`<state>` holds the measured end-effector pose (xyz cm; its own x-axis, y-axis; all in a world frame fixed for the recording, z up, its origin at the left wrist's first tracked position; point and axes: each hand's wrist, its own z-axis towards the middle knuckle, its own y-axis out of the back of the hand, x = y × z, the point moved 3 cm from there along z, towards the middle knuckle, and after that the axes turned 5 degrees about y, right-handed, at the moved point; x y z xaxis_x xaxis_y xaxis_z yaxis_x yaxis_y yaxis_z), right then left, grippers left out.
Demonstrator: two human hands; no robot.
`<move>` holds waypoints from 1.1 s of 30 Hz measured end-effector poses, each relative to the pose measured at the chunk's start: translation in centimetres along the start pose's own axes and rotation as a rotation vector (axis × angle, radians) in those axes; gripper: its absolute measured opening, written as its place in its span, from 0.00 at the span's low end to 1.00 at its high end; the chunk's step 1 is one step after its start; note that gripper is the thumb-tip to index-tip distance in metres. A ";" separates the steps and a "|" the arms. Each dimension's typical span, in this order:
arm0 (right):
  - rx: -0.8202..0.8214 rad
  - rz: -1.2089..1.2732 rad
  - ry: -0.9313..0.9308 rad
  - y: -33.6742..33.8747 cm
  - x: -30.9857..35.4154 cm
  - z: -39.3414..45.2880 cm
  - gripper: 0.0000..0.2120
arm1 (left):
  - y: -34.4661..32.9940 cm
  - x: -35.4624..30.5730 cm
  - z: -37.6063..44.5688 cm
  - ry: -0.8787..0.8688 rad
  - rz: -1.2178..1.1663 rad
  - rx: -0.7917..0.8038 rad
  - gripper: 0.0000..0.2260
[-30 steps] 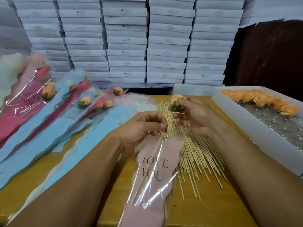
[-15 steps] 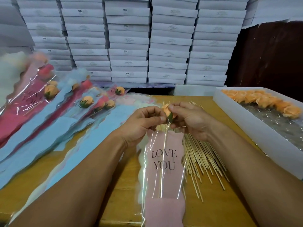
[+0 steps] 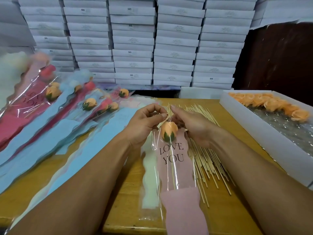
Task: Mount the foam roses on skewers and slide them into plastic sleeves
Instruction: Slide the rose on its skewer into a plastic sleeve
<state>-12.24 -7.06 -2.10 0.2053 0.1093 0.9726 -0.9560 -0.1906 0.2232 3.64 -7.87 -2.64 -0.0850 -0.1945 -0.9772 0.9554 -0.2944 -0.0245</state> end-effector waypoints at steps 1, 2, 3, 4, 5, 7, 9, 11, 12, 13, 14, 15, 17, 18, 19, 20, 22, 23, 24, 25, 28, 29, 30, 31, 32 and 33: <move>0.024 -0.001 0.006 -0.1 0.0 0.0 0.25 | 0.0 0.0 0.0 -0.003 0.014 -0.009 0.07; 0.046 0.005 0.012 -0.3 -0.1 -0.1 0.27 | 0.1 0.0 0.1 -0.007 0.023 -0.017 0.07; 0.061 0.016 0.018 -0.4 -0.1 -0.1 0.29 | 0.1 0.0 0.1 -0.010 0.028 -0.025 0.06; 0.074 0.029 0.020 -0.4 0.0 -0.2 0.29 | 0.2 0.0 0.1 -0.013 0.029 -0.033 0.06; 0.099 0.037 0.021 -0.4 -0.1 -0.2 0.26 | 0.2 0.0 0.1 -0.015 0.029 -0.041 0.05; 0.184 0.061 0.018 -0.4 -0.2 -0.2 0.16 | 0.3 0.1 0.1 -0.017 0.022 -0.057 0.04; 0.259 0.086 0.012 -0.4 -0.3 -0.3 0.09 | 0.3 0.3 0.2 -0.018 0.018 -0.071 0.05; 0.274 0.084 -0.004 -0.4 -0.3 -0.3 0.10 | 0.2 0.3 0.1 -0.025 0.043 -0.081 0.04; 0.259 0.082 -0.017 -0.3 -0.4 -0.3 0.13 | 0.2 0.3 0.1 -0.022 0.057 -0.084 0.03; 0.242 0.092 -0.023 -0.1 -0.4 -0.3 0.14 | 0.3 0.3 0.1 -0.006 0.067 -0.095 0.04; 0.222 0.107 -0.026 0.1 -0.4 -0.3 0.14 | 0.4 0.4 0.1 0.020 0.078 -0.115 0.06; 0.204 0.121 -0.023 0.3 -0.4 -0.2 0.13 | 0.6 0.5 0.1 0.042 0.114 -0.141 0.08; 0.174 0.140 -0.017 0.9 -0.5 -0.1 0.13 | 0.9 0.1 0.3 0.027 0.320 -0.212 0.12; 0.164 0.149 -0.015 1.2 -0.6 0.0 0.12 | 1.0 -0.2 0.4 -0.024 0.487 -0.247 0.13; 0.155 0.162 -0.018 1.4 -0.7 0.1 0.12 | 1.0 -0.7 0.4 -0.093 0.687 -0.277 0.14; 0.145 0.173 -0.025 1.7 -0.8 0.2 0.13 | 0.8 -1.1 0.4 -0.165 0.888 -0.298 0.14; 0.128 0.176 -0.041 2.1 -1.0 0.3 0.16 | 0.1 -2.0 0.1 -0.274 1.147 -0.316 0.11; 0.119 0.180 -0.045 2.3 -1.2 0.4 0.15 | -0.3 -2.3 -0.1 -0.298 1.210 -0.313 0.09; 0.110 0.188 -0.045 2.5 -1.4 0.5 0.14 | -0.8 -2.6 -0.2 -0.310 1.257 -0.303 0.07; 0.096 0.199 -0.044 2.7 -1.5 0.6 0.12 | -1.4 -2.8 -0.4 -0.309 1.297 -0.284 0.06; 0.046 0.241 -0.041 3.4 -1.9 0.8 0.10 | -2.7 -3.1 -0.7 -0.233 1.350 -0.186 0.05; 0.033 0.253 -0.044 3.7 -2.0 0.9 0.10 | -2.8 -3.2 -0.8 -0.188 1.335 -0.156 0.05; 0.025 0.261 -0.053 3.8 -2.0 0.9 0.10 | -2.8 -3.2 -0.9 -0.141 1.315 -0.131 0.06; 0.017 0.268 -0.063 4.0 -2.1 0.9 0.10 | -2.7 -3.2 -1.2 -0.092 1.300 -0.112 0.07; 0.002 0.277 -0.072 4.2 -2.1 0.8 0.10 | -2.5 -3.1 -1.5 -0.042 1.290 -0.098 0.09; -0.020 0.287 -0.080 4.5 -2.1 0.8 0.11 | -2.2 -3.0 -1.9 0.012 1.279 -0.092 0.12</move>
<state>-16.77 -8.93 -3.14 -0.0584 -0.0241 0.9980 -0.9811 -0.1832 -0.0618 2.32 -4.83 -0.06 0.9055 -0.2812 -0.3179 0.3708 0.1600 0.9148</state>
